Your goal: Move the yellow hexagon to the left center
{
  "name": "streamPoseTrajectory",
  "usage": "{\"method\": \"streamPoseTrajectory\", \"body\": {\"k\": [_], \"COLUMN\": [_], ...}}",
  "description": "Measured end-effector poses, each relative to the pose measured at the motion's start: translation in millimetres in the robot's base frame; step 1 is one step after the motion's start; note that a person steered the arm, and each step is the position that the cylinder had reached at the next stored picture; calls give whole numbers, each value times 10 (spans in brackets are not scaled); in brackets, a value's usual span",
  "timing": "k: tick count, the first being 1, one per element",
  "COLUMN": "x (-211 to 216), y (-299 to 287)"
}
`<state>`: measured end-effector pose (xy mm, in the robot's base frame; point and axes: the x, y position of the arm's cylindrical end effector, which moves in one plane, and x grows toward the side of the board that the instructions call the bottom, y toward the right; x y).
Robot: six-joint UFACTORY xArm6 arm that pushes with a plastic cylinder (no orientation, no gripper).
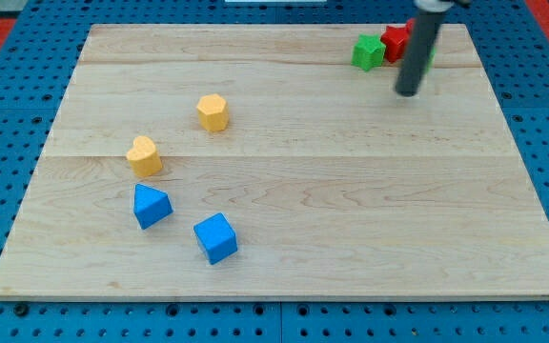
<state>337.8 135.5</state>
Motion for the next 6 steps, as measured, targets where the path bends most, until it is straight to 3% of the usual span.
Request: {"method": "streamPoseTrajectory", "body": {"k": [1, 2, 3, 4, 6], "x": [-144, 229, 667, 535, 1011], "y": [-1115, -1923, -2470, -2598, -3298]}}
